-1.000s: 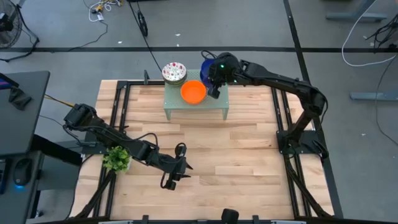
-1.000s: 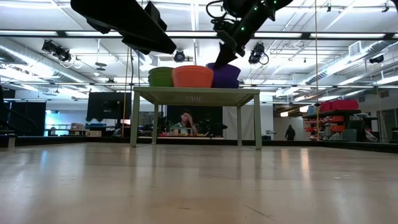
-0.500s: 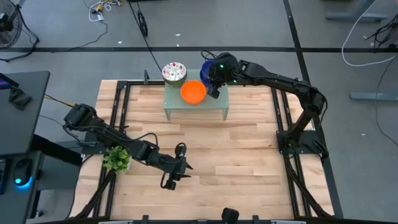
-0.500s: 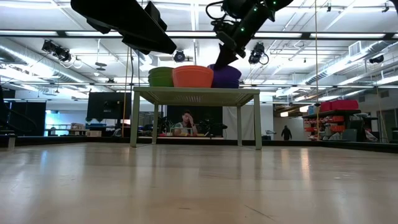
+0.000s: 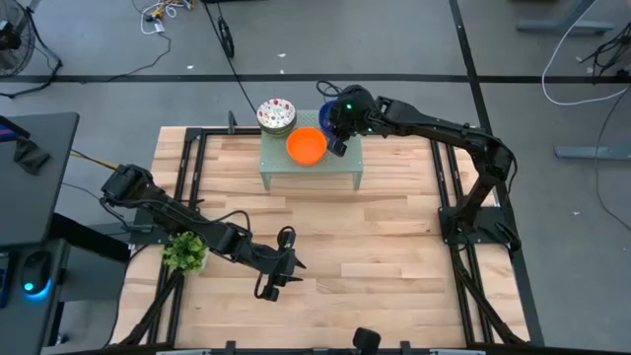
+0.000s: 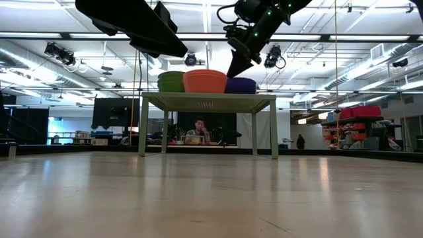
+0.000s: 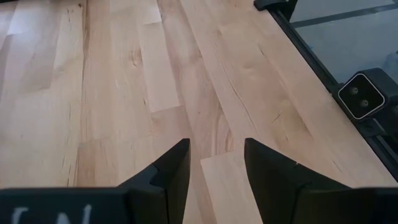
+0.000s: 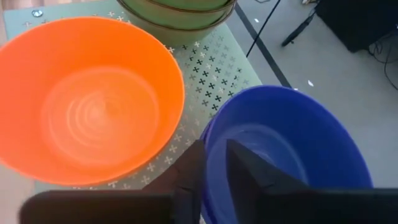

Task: Pick & Place Mini bowls
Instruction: Stack the blue bowl on the blue bowls on the shelf, then return to Home Position

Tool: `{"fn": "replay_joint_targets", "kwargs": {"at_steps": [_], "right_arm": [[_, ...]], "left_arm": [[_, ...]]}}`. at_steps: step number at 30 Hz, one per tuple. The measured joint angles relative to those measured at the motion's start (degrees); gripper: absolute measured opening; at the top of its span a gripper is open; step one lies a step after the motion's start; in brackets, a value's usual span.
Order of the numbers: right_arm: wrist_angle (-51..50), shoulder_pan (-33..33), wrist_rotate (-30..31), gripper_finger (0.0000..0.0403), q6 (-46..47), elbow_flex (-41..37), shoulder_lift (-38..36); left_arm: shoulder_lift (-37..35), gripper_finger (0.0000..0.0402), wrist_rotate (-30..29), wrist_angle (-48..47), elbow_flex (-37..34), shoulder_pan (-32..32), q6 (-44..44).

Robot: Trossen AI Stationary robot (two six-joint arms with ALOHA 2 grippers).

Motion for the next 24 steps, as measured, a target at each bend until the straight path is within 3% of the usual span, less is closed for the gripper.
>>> {"fn": "replay_joint_targets", "kwargs": {"at_steps": [8, 16, 20, 24], "right_arm": [[-2.63, 0.09, -2.03, 0.016, -1.1, 0.0, -4.09], [-20.92, 4.88, -13.56, 0.0182, 3.68, -1.62, -15.01], [-20.14, 11.19, -15.92, 0.0176, 4.99, -11.34, -23.55], [-14.18, 17.43, -17.29, 0.0167, 7.87, -25.82, -35.25]], "left_arm": [[0.0, 0.0156, 0.0, -0.04, 0.0, 0.0, 0.0], [0.0, 0.0156, 0.02, -0.46, 0.0, -0.04, -1.82], [0.0, 0.0156, 0.02, -0.46, 0.0, -0.49, -3.07], [0.0, 0.0156, 0.0, -0.44, 0.0, -1.21, -3.23]]}}
